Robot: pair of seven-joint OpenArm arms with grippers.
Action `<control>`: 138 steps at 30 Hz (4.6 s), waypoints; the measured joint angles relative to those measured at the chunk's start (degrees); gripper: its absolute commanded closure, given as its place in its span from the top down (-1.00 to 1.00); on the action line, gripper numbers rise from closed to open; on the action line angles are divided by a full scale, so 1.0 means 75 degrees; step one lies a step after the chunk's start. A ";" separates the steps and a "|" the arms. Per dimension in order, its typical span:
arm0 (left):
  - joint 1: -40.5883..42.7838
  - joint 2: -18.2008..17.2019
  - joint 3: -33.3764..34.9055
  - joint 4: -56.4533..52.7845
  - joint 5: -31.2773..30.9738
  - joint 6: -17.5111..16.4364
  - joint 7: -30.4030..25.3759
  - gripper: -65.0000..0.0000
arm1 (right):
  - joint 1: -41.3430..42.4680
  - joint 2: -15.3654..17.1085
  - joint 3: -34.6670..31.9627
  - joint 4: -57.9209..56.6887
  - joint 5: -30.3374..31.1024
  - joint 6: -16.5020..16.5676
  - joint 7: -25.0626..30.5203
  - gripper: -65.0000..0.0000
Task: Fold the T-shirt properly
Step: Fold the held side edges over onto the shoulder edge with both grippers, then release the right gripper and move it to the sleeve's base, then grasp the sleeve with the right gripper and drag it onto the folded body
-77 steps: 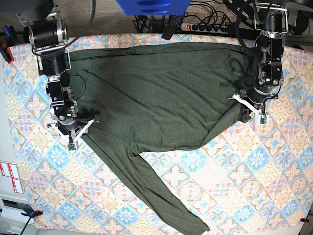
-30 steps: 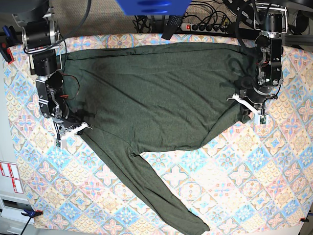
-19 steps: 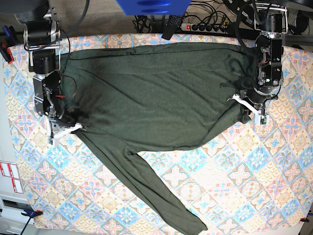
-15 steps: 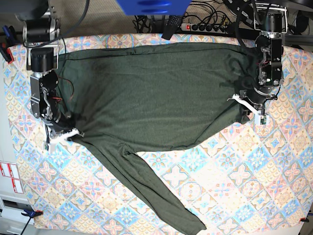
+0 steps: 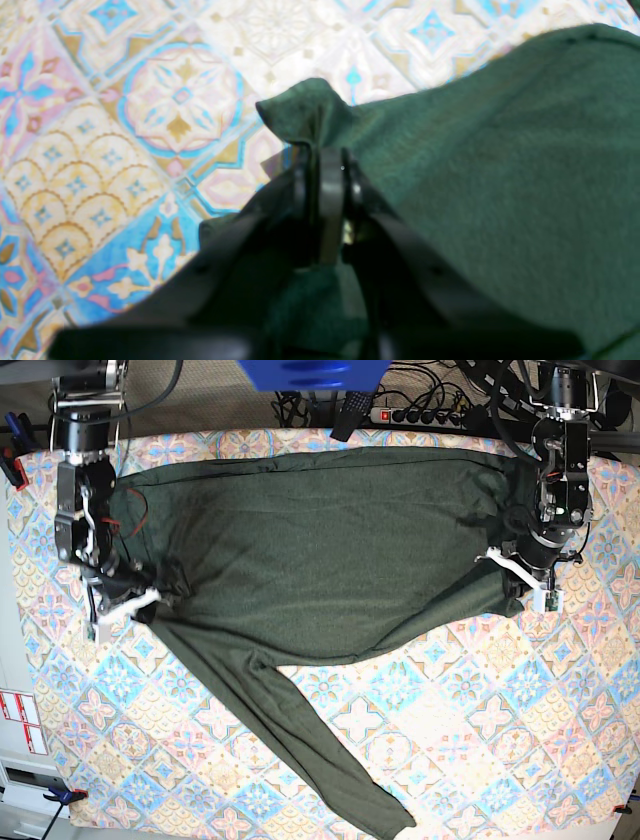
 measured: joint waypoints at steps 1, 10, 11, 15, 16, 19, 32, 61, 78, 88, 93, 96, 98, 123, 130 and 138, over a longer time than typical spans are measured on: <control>0.0070 -0.0017 -0.0102 0.0032 -0.0023 -0.0119 0.0003 -1.00 | -0.0140 -0.0023 0.0157 0.0166 0.0032 0.0003 -0.0090 -1.00; 0.0323 -0.0128 -0.0714 0.0085 -0.0026 -0.0073 -0.0003 -1.00 | -0.0801 -0.0003 0.1096 0.0912 0.0035 0.0318 -0.0443 -1.00; 0.0358 -0.0125 -0.0769 0.0085 -0.0023 -0.0044 0.0015 -1.00 | -0.0857 0.0003 0.1186 0.0912 0.0032 0.0318 -0.0455 -1.00; 0.0554 -0.0370 -0.0901 0.0085 -0.0055 -0.0102 0.0035 -1.00 | -0.1067 0.0023 0.1373 0.0947 0.0012 0.0294 -0.0431 -1.00; 0.0557 -0.0402 -0.0921 0.0085 -0.0020 -0.0061 0.0032 -1.00 | -0.1110 0.0023 0.1373 0.0959 0.0023 0.0315 -0.0437 -1.00; 0.0659 -0.0393 -0.0965 0.0085 -0.0023 -0.0050 -0.0012 -1.00 | -0.1352 -0.0003 0.1393 0.0959 0.0035 0.0312 -0.0455 -1.00; 0.1131 -0.0385 -0.0959 0.0350 -0.0026 -0.0079 0.0023 -1.00 | -0.2209 0.0003 0.1661 0.1504 0.0029 0.0338 -0.0458 -1.00; 0.1644 -0.0874 0.0058 -0.0111 0.0085 -0.0044 0.0032 -0.48 | -0.2361 0.0003 0.1687 0.1731 0.0000 0.0315 -0.1533 -0.79; 0.1343 -0.0256 -0.1198 0.0169 -0.0012 0.0012 -0.0012 -0.33 | -0.1996 -0.0050 0.1626 0.1999 -0.0128 0.0271 -0.1684 -0.21; 0.1037 0.0417 -0.1594 0.1052 -0.0009 -0.0047 0.0047 -0.33 | 0.0248 -0.0227 -0.0131 0.1810 -0.0737 0.0312 -0.1594 -0.20; 0.0950 0.0697 -0.1594 0.1105 -0.0012 0.0029 0.0064 -0.33 | 0.0930 -0.0297 -0.0950 0.0653 -0.2040 0.0315 -0.1425 -0.20; 0.0973 0.0699 -0.1588 0.1207 0.0000 0.0023 0.0090 -0.33 | 0.1110 -0.0731 -0.1195 -0.0029 -0.2608 0.0338 -0.1641 -0.20; 0.0970 0.0699 -0.1571 0.1218 -0.0012 -0.0032 0.0079 -0.33 | 0.1475 -0.0930 -0.1212 -0.0405 -0.2795 0.0361 -0.1507 -0.20; 0.0994 0.0702 -0.1562 0.1218 0.0000 0.0009 0.0460 -0.33 | 0.3389 -0.0935 -0.3002 -0.3713 -0.2970 0.0370 -0.0044 -0.20; 0.0973 0.0699 -0.1562 0.1218 -0.0595 0.0009 0.0460 -0.33 | 0.3424 -0.0892 -0.2999 -0.4220 -0.3002 0.0315 0.0344 -0.20; 0.0976 0.0697 -0.1562 0.1218 -0.0717 0.0012 0.0466 -0.33 | 0.3477 -0.1099 -0.2981 -0.4546 -0.3042 0.0280 0.0600 -0.20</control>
